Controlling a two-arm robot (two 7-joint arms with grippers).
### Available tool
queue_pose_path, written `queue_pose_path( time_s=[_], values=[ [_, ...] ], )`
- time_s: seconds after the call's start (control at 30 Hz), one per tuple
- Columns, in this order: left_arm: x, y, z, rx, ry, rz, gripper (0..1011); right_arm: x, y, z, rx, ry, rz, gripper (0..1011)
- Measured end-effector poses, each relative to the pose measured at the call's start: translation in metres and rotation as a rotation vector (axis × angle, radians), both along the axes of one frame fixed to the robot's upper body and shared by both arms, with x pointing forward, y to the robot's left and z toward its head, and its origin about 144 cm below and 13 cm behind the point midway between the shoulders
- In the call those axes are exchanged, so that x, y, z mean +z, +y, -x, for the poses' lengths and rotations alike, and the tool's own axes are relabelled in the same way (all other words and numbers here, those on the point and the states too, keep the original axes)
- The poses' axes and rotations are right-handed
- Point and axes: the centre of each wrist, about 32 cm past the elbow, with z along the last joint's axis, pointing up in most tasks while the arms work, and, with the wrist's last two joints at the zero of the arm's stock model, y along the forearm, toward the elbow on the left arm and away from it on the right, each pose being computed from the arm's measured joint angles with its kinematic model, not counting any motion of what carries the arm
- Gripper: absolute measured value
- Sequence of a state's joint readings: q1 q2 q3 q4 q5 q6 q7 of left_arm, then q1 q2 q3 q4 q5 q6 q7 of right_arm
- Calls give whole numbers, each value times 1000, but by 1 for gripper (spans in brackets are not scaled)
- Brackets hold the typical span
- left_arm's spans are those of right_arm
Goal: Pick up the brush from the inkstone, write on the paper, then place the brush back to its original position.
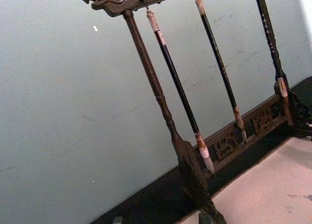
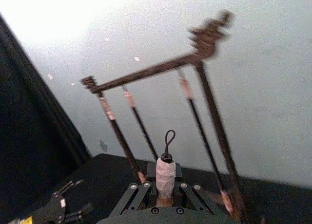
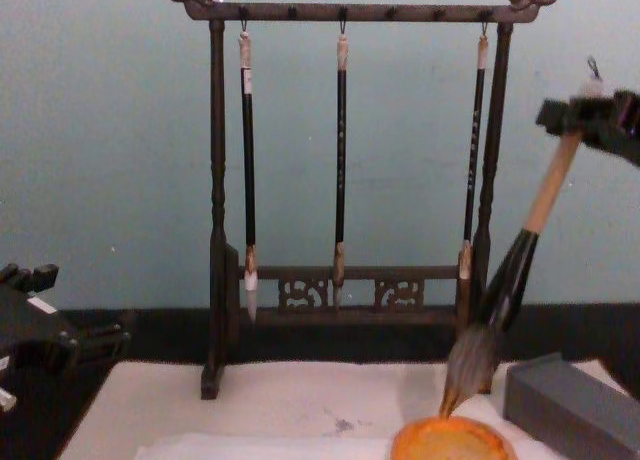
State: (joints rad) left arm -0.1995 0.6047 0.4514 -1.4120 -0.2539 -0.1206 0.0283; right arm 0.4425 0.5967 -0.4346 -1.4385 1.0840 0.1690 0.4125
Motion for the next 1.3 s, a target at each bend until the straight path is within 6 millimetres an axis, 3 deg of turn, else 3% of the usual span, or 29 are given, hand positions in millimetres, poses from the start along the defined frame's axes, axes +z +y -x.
queue_pose_path(
  time_s=[0.27,0.53,1.3],
  values=[
    [0,0,0,0,0,0,1010,28,20,12,64,-125,118,176],
    [0,0,0,0,0,0,1010,39,38,22,126,-200,207,176],
    [0,0,0,0,0,0,1010,22,100,26,337,-252,358,176]
  ],
)
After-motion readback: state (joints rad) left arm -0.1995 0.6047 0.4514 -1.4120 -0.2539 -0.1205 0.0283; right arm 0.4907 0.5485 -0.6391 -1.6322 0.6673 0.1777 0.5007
